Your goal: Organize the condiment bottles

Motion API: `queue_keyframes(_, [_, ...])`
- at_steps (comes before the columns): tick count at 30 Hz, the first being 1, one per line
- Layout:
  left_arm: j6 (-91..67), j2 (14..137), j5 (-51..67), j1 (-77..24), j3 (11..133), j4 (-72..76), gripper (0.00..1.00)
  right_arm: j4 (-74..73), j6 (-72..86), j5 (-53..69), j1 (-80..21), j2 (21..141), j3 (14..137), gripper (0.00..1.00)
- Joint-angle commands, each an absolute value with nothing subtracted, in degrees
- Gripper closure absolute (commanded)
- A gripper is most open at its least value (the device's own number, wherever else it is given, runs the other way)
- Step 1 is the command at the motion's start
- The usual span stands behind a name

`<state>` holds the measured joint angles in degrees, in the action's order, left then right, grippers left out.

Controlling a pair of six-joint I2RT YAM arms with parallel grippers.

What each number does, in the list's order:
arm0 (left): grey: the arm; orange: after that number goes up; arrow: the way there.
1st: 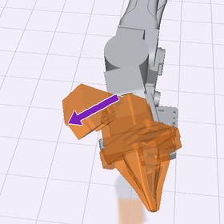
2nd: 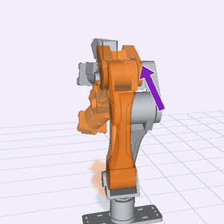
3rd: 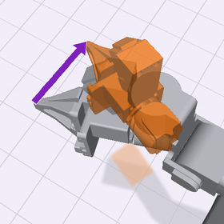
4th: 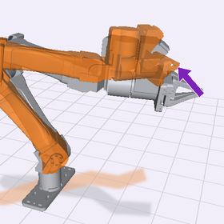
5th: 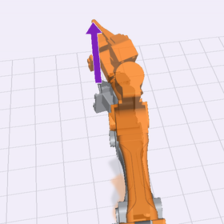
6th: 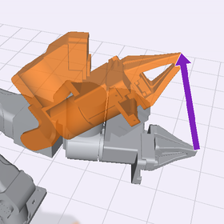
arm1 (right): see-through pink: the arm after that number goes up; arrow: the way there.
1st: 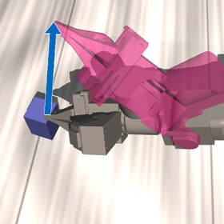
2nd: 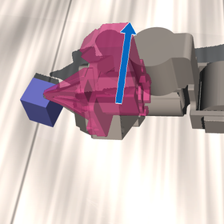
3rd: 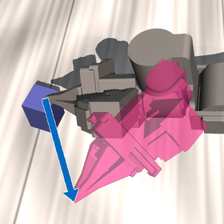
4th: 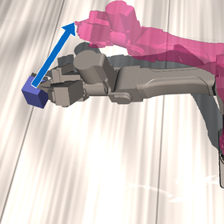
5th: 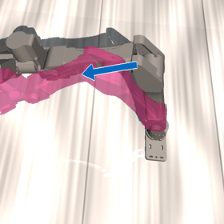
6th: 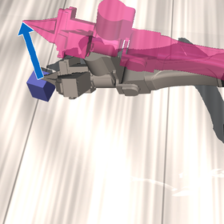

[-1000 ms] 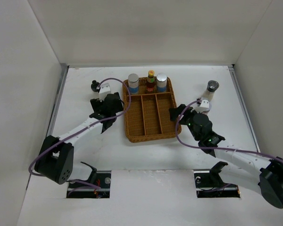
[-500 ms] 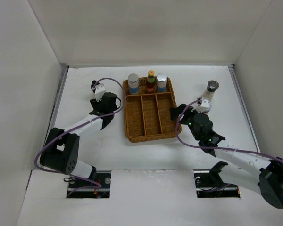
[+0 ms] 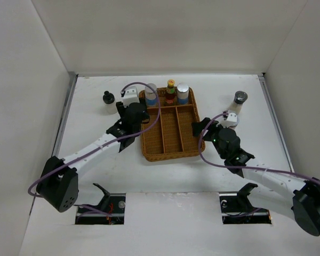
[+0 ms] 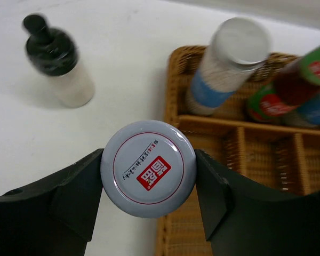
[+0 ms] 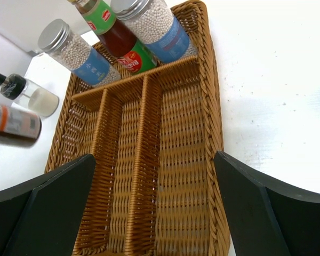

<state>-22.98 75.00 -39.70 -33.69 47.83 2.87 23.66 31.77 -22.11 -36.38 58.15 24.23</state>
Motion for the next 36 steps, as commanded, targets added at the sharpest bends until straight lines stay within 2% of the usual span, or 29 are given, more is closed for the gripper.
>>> queue_keyframes(1, [-19.2, 74.3, -43.1, -37.0, 53.5, 11.4, 0.63, 26.5, 32.4, -21.6, -35.8, 57.4, 23.6, 0.00])
queue_keyframes(6, [-19.2, 80.4, -42.0, -40.1, 56.0, 15.5, 0.62, 26.7, 32.3, -22.1, -36.0, 56.1, 23.1, 0.00])
queue_keyframes(16, [-19.3, 93.9, -38.8, -39.0, 60.7, 22.4, 0.62, 26.3, 32.5, -21.6, -35.5, 55.8, 23.2, 0.00])
queue_keyframes(23, [-19.9, 98.9, -38.4, -38.7, 60.4, 23.3, 0.59, 26.5, 32.3, -21.8, -35.5, 56.5, 23.3, 0.00])
queue_keyframes(26, [-20.2, 98.7, -38.6, -38.6, 59.1, 23.4, 0.48, 26.8, 32.5, -21.7, -35.1, 56.8, 23.1, 0.00])
queue_keyframes(30, [-20.3, 96.9, -38.8, -38.5, 56.8, 23.3, 0.21, 26.7, 32.2, -22.3, -35.2, 57.0, 23.3, 0.00])
queue_keyframes(32, [-20.3, 94.8, -38.8, -38.8, 55.6, 23.2, 0.14, 26.7, 32.3, -22.4, -34.9, 57.3, 23.1, 0.00])
queue_keyframes(36, [-20.2, 89.4, -39.9, -38.5, 53.9, 23.6, 0.10, 26.8, 32.3, -22.4, -35.1, 57.8, 23.4, 0.00])
